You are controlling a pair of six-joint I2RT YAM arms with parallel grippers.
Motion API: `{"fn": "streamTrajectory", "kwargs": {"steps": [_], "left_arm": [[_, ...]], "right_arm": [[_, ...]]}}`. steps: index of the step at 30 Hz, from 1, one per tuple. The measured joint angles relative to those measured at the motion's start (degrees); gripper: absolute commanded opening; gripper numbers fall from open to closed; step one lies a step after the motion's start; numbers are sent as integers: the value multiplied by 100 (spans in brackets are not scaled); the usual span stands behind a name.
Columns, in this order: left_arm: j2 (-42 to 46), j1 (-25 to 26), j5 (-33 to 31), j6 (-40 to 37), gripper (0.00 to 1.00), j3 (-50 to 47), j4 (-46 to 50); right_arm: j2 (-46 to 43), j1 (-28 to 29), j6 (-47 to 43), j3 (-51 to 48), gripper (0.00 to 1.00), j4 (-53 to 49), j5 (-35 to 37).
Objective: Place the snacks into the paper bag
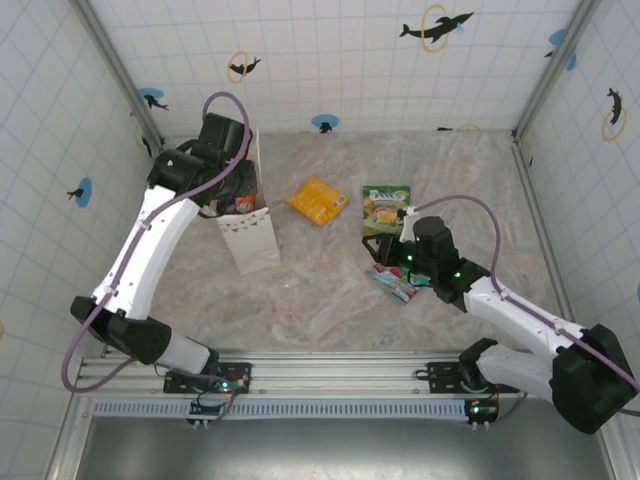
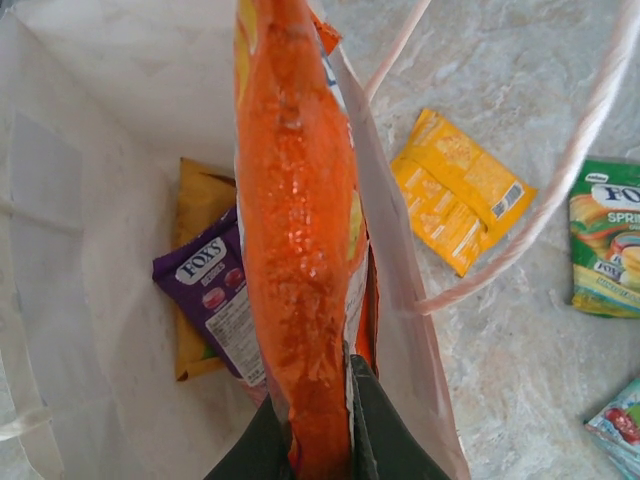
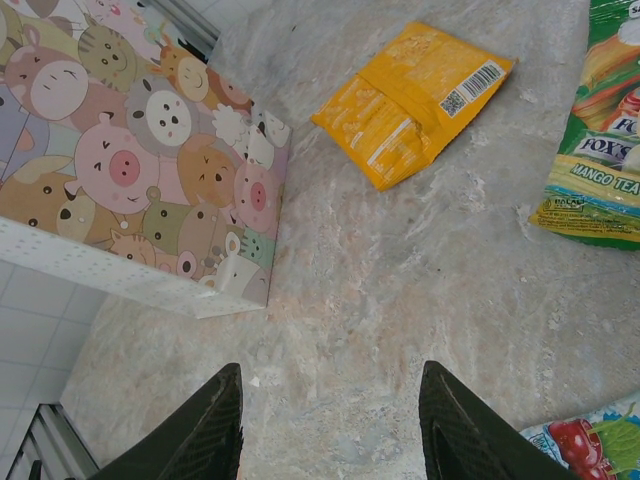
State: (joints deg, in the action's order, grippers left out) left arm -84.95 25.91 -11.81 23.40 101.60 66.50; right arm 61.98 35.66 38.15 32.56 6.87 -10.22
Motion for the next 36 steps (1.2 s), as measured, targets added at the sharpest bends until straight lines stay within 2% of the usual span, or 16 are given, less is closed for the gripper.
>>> {"fn": "streamTrajectory", "kwargs": {"steps": [8, 10, 16, 20, 27, 32, 36], "left_arm": [[-70, -411, -42, 90, 15, -4, -87], [-70, -509, -33, 85, 21, -24, -192], [-107, -610, 317, 87, 24, -212, -710], [-181, -610, 494, 109, 37, -291, -844], [-205, -610, 592, 103, 39, -278, -896], [-15, -610, 1134, 81, 43, -291, -1132], [562, -610, 1810, 50, 45, -649, -1554]], "right_arm": [[0, 0, 0, -2, 48, 0, 2], [0, 2, 2, 0, 48, 0, 2], [0, 2, 22, -2, 48, -2, 2], [0, 2, 22, -2, 47, -4, 2], [0, 2, 20, -2, 48, -31, 4], [0, 2, 11, 17, 48, -210, 46], [-2, 11, -26, 151, 48, -750, 251]]}}
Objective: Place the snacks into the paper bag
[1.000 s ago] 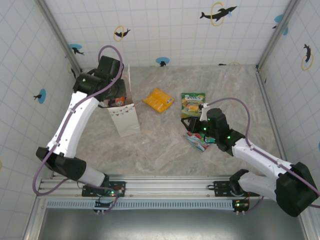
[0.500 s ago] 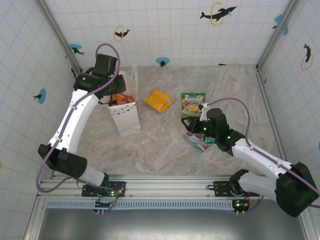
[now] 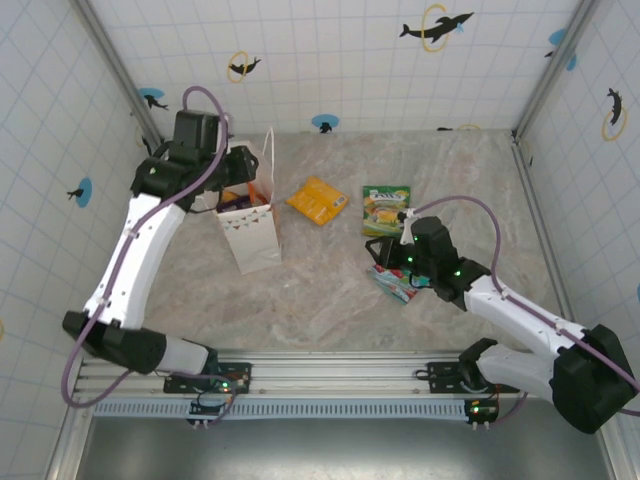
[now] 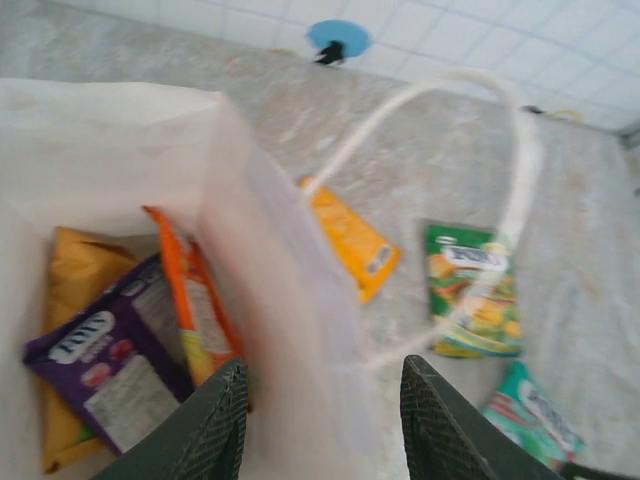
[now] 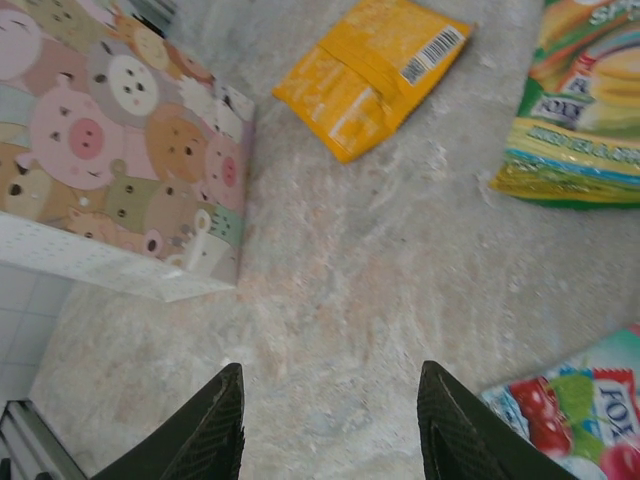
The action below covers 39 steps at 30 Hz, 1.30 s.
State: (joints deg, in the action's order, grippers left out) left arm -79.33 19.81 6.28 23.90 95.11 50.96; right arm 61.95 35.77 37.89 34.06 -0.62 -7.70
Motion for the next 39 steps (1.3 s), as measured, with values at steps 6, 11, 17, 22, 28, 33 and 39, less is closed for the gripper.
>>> {"fn": "streamTrajectory", "kwargs": {"steps": [6, 11, 17, 22, 28, 33, 39], "left_arm": [[859, 0, 1292, -116, 47, -1012, -675], [1268, 0, 2378, 20, 47, -2107, -1652], [1631, 2, 3265, 505, 46, -3115, -2830], [1620, 507, 3364, 616, 45, -3244, -3289], [1093, 1639, 2990, 514, 45, -3093, -3248], [505, 2249, 2461, 393, 44, -2789, -3058], [-385, 2848, 1915, 310, 44, -2205, -2865]], "right_arm": [[-313, -350, 254, -13, 48, -826, 140], [-820, -1093, 715, -640, 47, -1010, 22], [-1121, -1683, 1255, -1781, 47, -772, -420], [-1115, -2142, 1392, -2037, 47, -625, -723], [-1174, -2608, 1228, -2037, 49, -610, -918], [-1349, -3056, 927, -2037, 49, -828, -1084], [-1425, -3359, 669, -2037, 49, -1012, -1346]]}}
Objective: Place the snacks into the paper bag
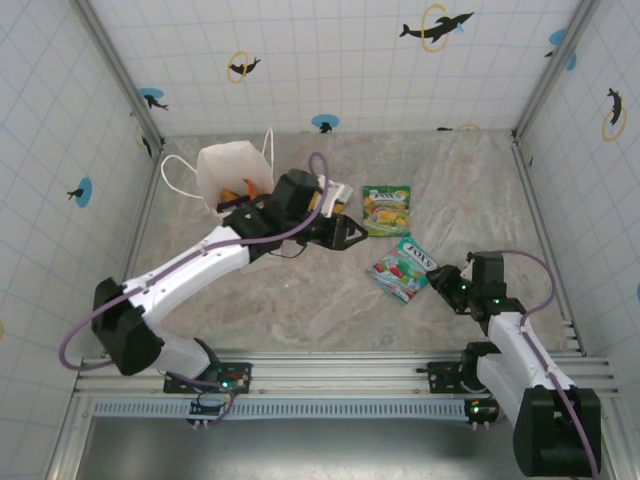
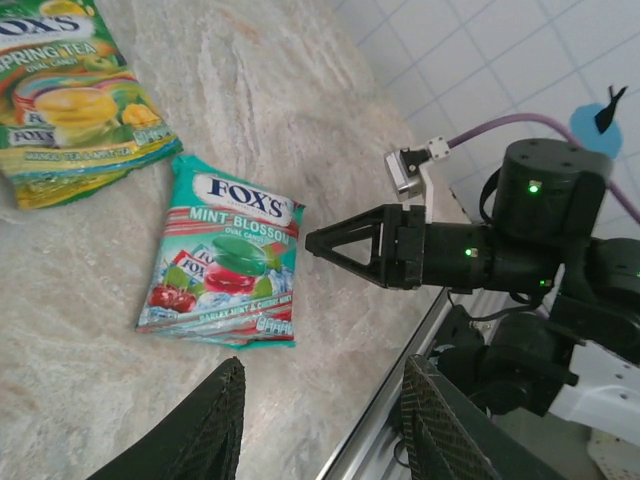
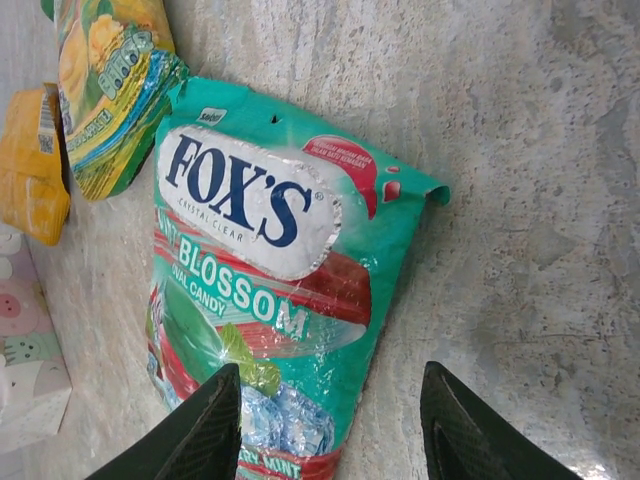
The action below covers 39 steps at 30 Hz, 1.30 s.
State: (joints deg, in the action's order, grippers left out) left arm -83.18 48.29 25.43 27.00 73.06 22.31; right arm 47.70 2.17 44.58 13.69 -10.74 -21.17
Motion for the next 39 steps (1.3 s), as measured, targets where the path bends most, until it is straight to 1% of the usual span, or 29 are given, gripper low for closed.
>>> {"fn": "streamTrajectory", "kwargs": {"steps": [3, 7, 10, 13, 18, 27, 39], "left_arm": [[-400, 203, -114, 4, 43, 144, -28], [-925, 341, -234, 87, 44, 260, -111], [-1427, 352, -282, 201, 45, 509, -118], [-1971, 352, -372, 293, 48, 876, -116], [-2603, 352, -474, 332, 51, 1266, -98], [-3259, 352, -564, 354, 53, 1316, -92], [-3718, 352, -667, 439, 54, 1364, -87]], "right_arm": [[-63, -2, -44, -35, 49, 4, -140], [-229, -2, -52, -254, 49, 11, -214], [-310, -4, -46, -374, 49, 13, -256], [-372, -2, -13, -468, 49, 20, -293], [-398, -4, 26, -529, 48, 70, -356], [-323, 39, 39, -531, 50, 157, -417], [-96, 671, 131, -540, 51, 514, -264]]}}
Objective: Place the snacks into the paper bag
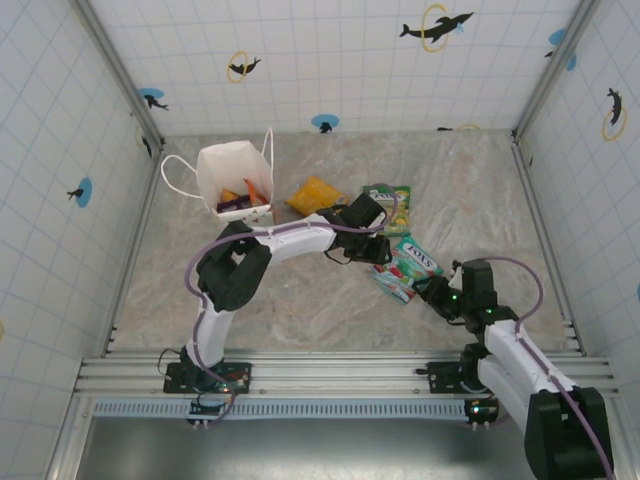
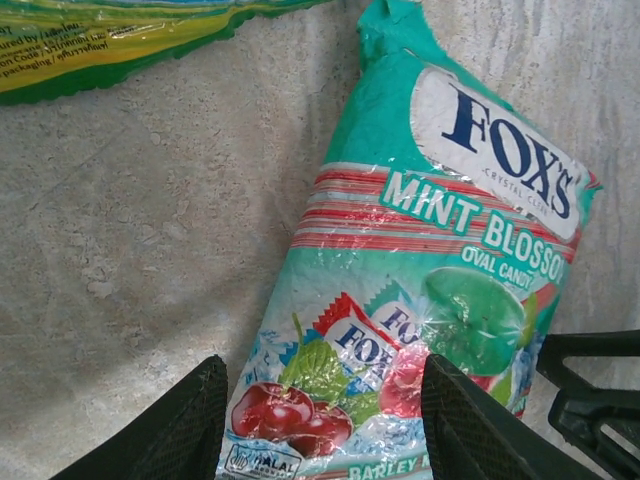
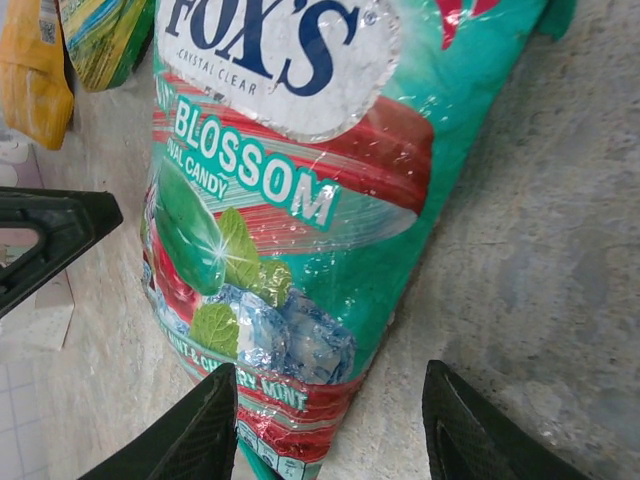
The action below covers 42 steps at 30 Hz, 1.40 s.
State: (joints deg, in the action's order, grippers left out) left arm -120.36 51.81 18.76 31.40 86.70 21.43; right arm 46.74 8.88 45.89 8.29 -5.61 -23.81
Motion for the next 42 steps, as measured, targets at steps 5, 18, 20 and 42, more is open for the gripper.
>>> {"fn": "streamTrajectory", "kwargs": {"steps": [5, 18, 20, 42], "left_arm": [[-116, 0, 24, 17, 54, 79, -11], [-389, 0, 160, 59, 41, 133, -81], [-398, 0, 173, 61, 40, 140, -92], [-492, -11, 278, 66, 36, 227, -138]], "right_arm": [[98, 83, 55, 0, 51, 151, 66], [205, -236, 48, -157, 52, 699, 151], [267, -264, 59, -240, 52, 953, 68], [1274, -131, 275, -752, 52, 3342, -592]]}}
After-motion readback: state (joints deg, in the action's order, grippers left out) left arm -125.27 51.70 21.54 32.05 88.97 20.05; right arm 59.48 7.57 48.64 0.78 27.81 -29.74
